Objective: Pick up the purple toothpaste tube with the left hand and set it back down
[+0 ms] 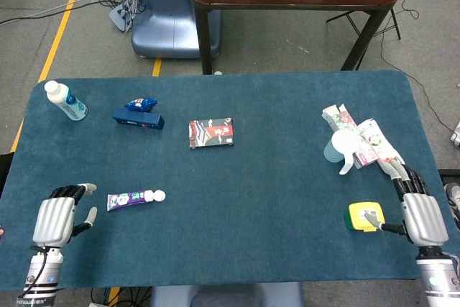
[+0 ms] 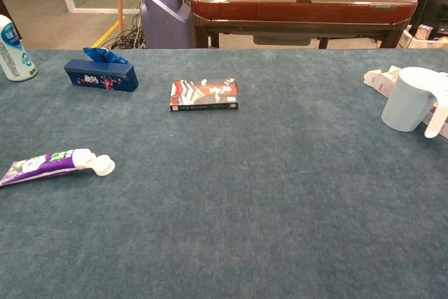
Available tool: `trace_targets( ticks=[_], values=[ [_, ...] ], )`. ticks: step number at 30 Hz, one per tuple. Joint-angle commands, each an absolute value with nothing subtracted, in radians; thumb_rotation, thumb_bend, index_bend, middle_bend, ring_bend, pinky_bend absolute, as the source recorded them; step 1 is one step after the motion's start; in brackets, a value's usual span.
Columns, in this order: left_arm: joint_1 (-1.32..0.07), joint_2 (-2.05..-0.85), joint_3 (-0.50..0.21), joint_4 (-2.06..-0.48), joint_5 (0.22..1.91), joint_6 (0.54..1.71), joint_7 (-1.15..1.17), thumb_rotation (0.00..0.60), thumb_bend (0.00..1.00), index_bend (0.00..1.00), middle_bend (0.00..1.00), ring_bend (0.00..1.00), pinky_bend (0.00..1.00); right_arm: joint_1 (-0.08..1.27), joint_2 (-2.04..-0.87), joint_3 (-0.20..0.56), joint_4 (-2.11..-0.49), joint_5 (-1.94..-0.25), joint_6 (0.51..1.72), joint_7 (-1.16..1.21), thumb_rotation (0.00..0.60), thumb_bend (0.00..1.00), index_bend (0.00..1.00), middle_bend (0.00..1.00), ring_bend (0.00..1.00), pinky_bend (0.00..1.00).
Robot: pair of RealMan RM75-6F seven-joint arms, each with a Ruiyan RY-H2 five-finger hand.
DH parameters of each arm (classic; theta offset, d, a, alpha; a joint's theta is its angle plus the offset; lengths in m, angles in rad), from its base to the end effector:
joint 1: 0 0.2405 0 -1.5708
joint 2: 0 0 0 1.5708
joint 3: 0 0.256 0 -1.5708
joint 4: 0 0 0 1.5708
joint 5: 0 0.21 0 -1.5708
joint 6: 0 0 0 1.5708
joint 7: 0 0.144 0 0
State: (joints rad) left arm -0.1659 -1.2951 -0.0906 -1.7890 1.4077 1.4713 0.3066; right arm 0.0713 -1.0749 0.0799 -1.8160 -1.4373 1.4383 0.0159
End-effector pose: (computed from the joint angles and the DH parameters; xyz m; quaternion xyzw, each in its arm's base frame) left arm -0.2483 0.2049 0.1008 -0.5851 -0.3995 -0.4111 0.5737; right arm -0.2826 -0.1797 0.1557 0.5479 -0.4612 0.4210 0.5566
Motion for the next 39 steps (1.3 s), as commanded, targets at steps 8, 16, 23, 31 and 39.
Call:
trace_targets(
  ticks=[8,16,23,31,39],
  values=[
    [-0.189,-1.300,-0.094,-1.779,1.410,1.436,0.290,0.600,0.34,0.32,0.39,0.31,0.25,0.066,-1.051,0.111,-1.838,-1.455,1.499,0.002,0.515,0.00,0.00,0.06,0.00,0.00],
    [-0.215,-1.314,-0.110,-1.770,1.402,1.410,0.279,0.600,0.34,0.31,0.39,0.31,0.25,0.066,-1.017,0.133,-1.875,-1.458,1.527,-0.021,0.515,0.00,0.00,0.06,0.00,0.00],
    [-0.243,-1.359,-0.117,-1.743,1.354,1.360,0.297,0.600,0.33,0.28,0.38,0.31,0.25,0.069,-1.003,0.139,-1.881,-1.459,1.530,-0.020,0.514,0.00,0.00,0.06,0.00,0.00],
    [-0.296,-1.470,-0.111,-1.648,1.323,1.287,0.322,0.600,0.19,0.26,0.37,0.30,0.25,0.054,-0.990,0.127,-1.888,-1.475,1.546,-0.004,0.516,0.00,0.00,0.06,0.00,0.00],
    [-0.320,-1.564,-0.106,-1.556,1.300,1.264,0.358,0.600,0.19,0.26,0.37,0.30,0.25,0.024,-0.979,0.109,-1.880,-1.482,1.573,0.034,0.514,0.00,0.00,0.06,0.00,0.00]
  ],
)
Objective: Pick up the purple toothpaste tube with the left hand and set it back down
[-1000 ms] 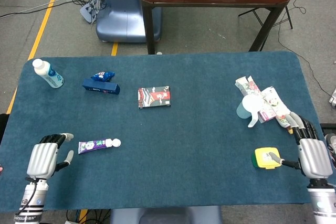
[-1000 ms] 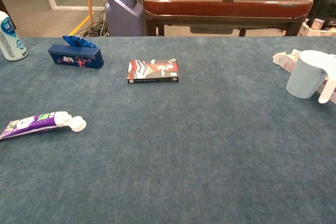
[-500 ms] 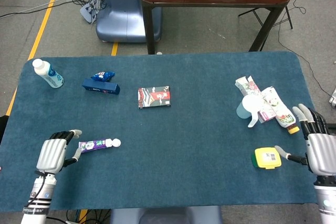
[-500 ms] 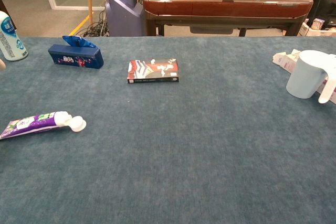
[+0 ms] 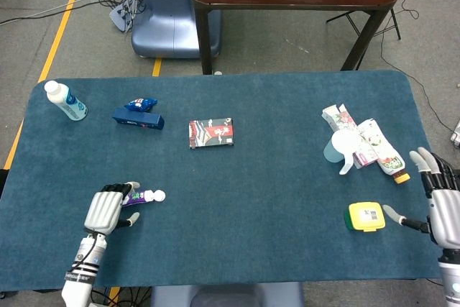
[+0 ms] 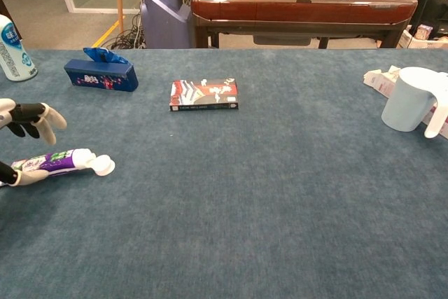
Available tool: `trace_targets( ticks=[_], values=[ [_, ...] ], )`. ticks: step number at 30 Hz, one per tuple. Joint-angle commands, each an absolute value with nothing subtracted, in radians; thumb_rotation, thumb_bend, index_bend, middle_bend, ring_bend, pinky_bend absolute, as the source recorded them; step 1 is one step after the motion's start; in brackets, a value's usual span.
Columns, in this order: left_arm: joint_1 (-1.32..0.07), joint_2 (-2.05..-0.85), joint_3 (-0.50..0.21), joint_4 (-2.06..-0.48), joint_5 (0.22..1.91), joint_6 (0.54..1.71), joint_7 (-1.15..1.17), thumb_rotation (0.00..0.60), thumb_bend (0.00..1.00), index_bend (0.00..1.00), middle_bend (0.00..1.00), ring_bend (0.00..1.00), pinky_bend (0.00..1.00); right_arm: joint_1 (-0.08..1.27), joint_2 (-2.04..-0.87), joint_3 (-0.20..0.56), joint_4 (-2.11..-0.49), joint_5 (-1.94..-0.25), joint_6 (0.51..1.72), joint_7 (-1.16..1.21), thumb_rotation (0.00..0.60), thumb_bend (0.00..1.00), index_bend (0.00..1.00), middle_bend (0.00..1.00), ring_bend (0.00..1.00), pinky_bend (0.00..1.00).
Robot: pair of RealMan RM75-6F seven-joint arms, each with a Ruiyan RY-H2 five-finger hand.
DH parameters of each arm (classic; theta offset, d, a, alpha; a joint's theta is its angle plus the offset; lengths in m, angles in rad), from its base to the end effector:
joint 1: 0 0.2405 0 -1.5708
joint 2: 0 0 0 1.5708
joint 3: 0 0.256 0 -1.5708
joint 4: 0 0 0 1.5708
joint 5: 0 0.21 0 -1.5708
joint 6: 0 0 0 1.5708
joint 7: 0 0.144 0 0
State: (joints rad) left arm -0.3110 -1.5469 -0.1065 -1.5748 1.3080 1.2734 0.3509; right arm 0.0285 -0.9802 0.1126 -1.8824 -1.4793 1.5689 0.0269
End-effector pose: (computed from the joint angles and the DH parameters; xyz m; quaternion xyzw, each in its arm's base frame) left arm -0.2335 0.2421 0.0107 -0.6412 -0.4278 -0.3805 0.5110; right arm -0.2687 -0.1732 0.1990 0.5245 -0.4083 0.4603 0.5885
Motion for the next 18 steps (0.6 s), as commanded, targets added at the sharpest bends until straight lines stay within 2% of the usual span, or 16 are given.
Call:
trace_targets(
  ticks=[1,18],
  values=[
    [-0.324,-1.574,-0.107,-1.542,1.299,1.262,0.361,0.600,0.19,0.26,0.37,0.30,0.25,0.021,-0.978,0.106,-1.879,-1.484,1.574,0.041,0.515,0.00,0.00,0.06,0.00,0.00],
    [-0.358,-1.671,-0.120,-1.313,1.292,1.245,0.345,0.600,0.19,0.33,0.39,0.30,0.25,-0.003,-0.969,0.091,-1.870,-1.497,1.588,0.088,0.514,0.00,0.00,0.06,0.00,0.00]
  ],
)
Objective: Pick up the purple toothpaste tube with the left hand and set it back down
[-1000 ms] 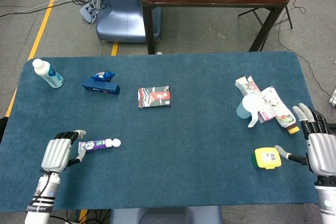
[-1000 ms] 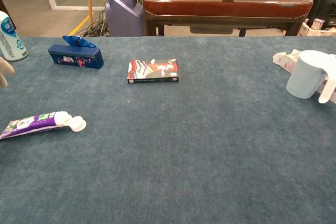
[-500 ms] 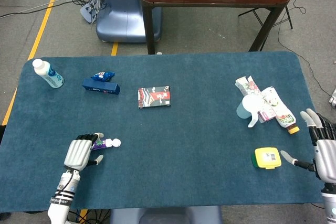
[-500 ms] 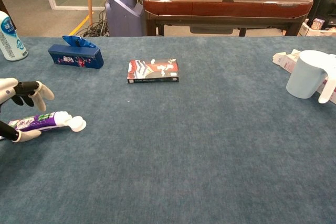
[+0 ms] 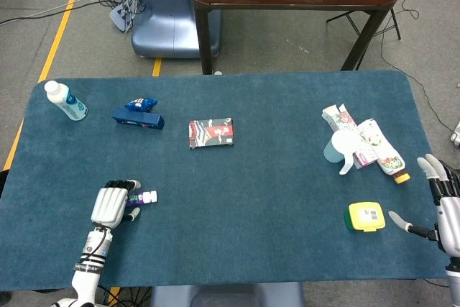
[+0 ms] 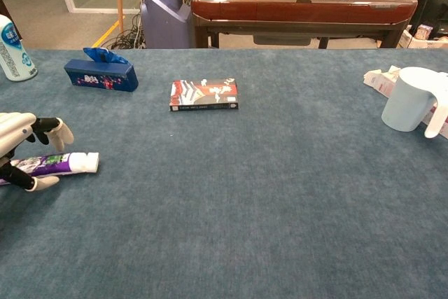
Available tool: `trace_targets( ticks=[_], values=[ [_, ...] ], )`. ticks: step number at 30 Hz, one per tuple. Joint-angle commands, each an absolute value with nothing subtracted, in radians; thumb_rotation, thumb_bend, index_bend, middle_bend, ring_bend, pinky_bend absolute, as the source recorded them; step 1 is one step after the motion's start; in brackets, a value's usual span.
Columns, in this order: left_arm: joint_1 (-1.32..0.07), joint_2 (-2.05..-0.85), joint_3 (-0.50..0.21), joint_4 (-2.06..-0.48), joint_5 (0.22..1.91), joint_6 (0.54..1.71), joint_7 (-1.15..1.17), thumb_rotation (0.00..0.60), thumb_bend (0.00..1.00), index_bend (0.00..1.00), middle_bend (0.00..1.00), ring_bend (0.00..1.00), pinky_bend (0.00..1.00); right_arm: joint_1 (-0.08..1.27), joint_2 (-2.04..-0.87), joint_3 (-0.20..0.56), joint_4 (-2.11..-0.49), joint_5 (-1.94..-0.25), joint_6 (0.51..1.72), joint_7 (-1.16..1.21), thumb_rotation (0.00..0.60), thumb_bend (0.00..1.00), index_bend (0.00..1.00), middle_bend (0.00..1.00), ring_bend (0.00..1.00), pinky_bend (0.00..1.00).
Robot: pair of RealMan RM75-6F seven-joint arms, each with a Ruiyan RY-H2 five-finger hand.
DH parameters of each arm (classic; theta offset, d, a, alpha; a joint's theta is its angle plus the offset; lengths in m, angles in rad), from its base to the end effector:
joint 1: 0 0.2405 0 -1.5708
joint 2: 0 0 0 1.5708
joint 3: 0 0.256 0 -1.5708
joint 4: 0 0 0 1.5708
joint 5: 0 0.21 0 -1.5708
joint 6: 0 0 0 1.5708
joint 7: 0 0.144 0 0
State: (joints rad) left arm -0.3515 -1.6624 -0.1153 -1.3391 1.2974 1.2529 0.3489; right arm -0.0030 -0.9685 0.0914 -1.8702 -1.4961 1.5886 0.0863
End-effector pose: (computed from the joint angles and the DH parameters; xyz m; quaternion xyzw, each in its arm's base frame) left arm -0.2540 0.2619 -0.0136 -0.6545 -0.3940 -0.3516 0.5410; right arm -0.2757 -0.1605 0.2022 0.5142 -0.4224 0.4636 0.5850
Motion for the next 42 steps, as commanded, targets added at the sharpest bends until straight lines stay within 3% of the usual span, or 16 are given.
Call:
trace_targets(
  ticks=[1,21,37,42],
  values=[
    [-0.360,-1.671,-0.121,-1.304,1.291,1.243,0.344,0.600,0.19,0.33,0.39,0.30,0.25,-0.002,-0.970,0.092,-1.869,-1.497,1.587,0.089,0.513,0.00,0.00,0.06,0.00,0.00],
    [-0.387,-1.669,-0.121,-1.212,1.290,1.203,0.330,0.600,0.19,0.40,0.45,0.31,0.25,-0.010,-0.972,0.085,-1.871,-1.509,1.592,0.099,0.515,0.00,0.00,0.06,0.00,0.00],
    [-0.396,-1.622,-0.112,-1.263,1.271,1.170,0.355,0.600,0.29,0.43,0.49,0.31,0.25,-0.017,-0.972,0.087,-1.860,-1.515,1.602,0.121,0.516,0.00,0.00,0.06,0.00,0.00],
    [-0.401,-1.602,-0.117,-1.276,1.306,1.189,0.294,0.600,0.29,0.49,0.56,0.37,0.25,-0.012,-0.975,0.087,-1.858,-1.526,1.597,0.121,0.519,0.00,0.00,0.06,0.00,0.00]
  ],
)
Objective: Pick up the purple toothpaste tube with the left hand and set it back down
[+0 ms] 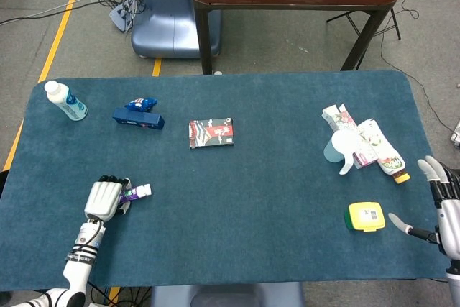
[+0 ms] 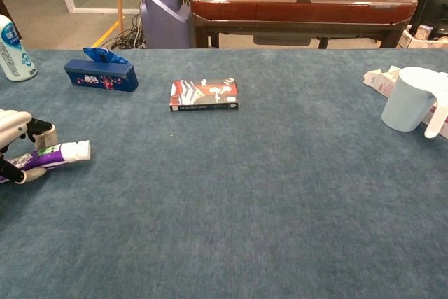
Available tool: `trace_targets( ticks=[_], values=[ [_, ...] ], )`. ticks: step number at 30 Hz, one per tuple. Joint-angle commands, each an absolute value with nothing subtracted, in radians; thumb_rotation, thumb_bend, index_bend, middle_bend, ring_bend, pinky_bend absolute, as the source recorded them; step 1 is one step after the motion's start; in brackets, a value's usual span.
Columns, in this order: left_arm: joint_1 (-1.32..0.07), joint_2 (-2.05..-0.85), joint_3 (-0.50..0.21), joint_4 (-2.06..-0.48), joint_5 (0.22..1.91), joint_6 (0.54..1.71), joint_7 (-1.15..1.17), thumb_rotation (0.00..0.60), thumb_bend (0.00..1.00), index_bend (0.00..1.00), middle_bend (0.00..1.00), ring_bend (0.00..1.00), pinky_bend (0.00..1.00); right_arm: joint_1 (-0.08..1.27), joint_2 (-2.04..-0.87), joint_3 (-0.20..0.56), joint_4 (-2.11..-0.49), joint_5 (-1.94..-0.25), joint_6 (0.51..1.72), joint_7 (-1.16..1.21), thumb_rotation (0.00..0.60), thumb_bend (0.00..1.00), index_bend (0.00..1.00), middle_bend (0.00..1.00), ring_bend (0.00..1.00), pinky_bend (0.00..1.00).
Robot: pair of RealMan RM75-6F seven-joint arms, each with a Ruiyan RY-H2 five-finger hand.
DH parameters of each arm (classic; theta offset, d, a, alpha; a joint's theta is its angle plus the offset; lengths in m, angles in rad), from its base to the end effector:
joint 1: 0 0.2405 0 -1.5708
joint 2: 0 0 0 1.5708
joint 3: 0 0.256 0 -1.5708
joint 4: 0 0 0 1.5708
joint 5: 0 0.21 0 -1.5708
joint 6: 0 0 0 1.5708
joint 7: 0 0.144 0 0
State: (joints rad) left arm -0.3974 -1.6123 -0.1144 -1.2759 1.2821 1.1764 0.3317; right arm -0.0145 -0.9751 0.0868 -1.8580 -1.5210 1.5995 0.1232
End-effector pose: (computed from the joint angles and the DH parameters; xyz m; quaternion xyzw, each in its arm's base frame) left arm -0.2719 0.2815 -0.0014 -0.6805 -0.3721 -0.3173 0.5456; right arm -0.2761 -0.1565 0.2011 0.5109 -0.4265 0.4757 0.5751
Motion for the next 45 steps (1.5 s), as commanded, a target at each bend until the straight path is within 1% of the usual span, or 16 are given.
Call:
trace_targets(
  ticks=[1,8,12,15,18,23,29,32,37,43,45],
  values=[
    [-0.403,-1.598,-0.118,-1.278,1.313,1.190,0.278,0.600,0.29,0.51,0.57,0.38,0.25,-0.010,-0.975,0.087,-1.858,-1.528,1.596,0.120,0.519,0.00,0.00,0.06,0.00,0.00],
    [-0.434,-1.544,-0.128,-1.341,1.394,1.199,0.138,0.600,0.29,0.56,0.64,0.43,0.25,0.031,-0.969,0.093,-1.889,-1.582,1.564,0.085,0.517,0.00,0.00,0.06,0.00,0.00],
    [-0.448,-1.520,-0.129,-1.376,1.418,1.192,0.102,0.600,0.29,0.58,0.65,0.45,0.25,0.054,-0.967,0.100,-1.911,-1.606,1.547,0.071,0.494,0.00,0.00,0.06,0.00,0.00],
    [-0.482,-1.477,-0.136,-1.456,1.471,1.182,0.032,0.600,0.29,0.59,0.66,0.45,0.26,0.106,-0.964,0.116,-1.950,-1.649,1.503,0.039,0.469,0.00,0.00,0.06,0.00,0.00],
    [-0.510,-1.445,-0.144,-1.516,1.493,1.158,-0.024,0.600,0.29,0.59,0.67,0.46,0.27,0.144,-0.965,0.129,-1.984,-1.674,1.472,0.026,0.422,0.00,0.00,0.06,0.00,0.00],
    [-0.558,-1.412,-0.169,-1.599,1.494,1.111,-0.101,0.600,0.29,0.60,0.67,0.47,0.30,0.206,-0.981,0.145,-2.032,-1.717,1.422,0.012,0.320,0.00,0.00,0.06,0.00,0.00],
    [-0.605,-1.389,-0.212,-1.688,1.452,1.061,-0.196,0.600,0.29,0.61,0.69,0.52,0.33,0.309,-1.036,0.180,-2.088,-1.728,1.326,-0.027,0.234,0.00,0.00,0.03,0.00,0.00],
    [-0.622,-1.384,-0.228,-1.718,1.433,1.048,-0.223,0.600,0.29,0.61,0.70,0.53,0.35,0.370,-1.092,0.206,-2.100,-1.711,1.274,-0.049,0.195,0.00,0.00,0.01,0.00,0.00],
    [-0.633,-1.380,-0.239,-1.764,1.418,1.048,-0.257,0.600,0.29,0.63,0.72,0.56,0.36,0.446,-1.182,0.233,-2.100,-1.660,1.213,-0.063,0.142,0.00,0.00,0.00,0.00,0.00],
    [-0.642,-1.373,-0.239,-1.805,1.417,1.054,-0.254,0.600,0.29,0.63,0.73,0.57,0.37,0.518,-1.274,0.259,-2.081,-1.601,1.165,-0.099,0.120,0.00,0.00,0.00,0.00,0.00],
    [-0.646,-1.374,-0.237,-1.816,1.421,1.058,-0.249,0.600,0.29,0.64,0.73,0.57,0.37,0.544,-1.306,0.270,-2.070,-1.576,1.149,-0.104,0.100,0.00,0.00,0.00,0.00,0.00]
  ],
)
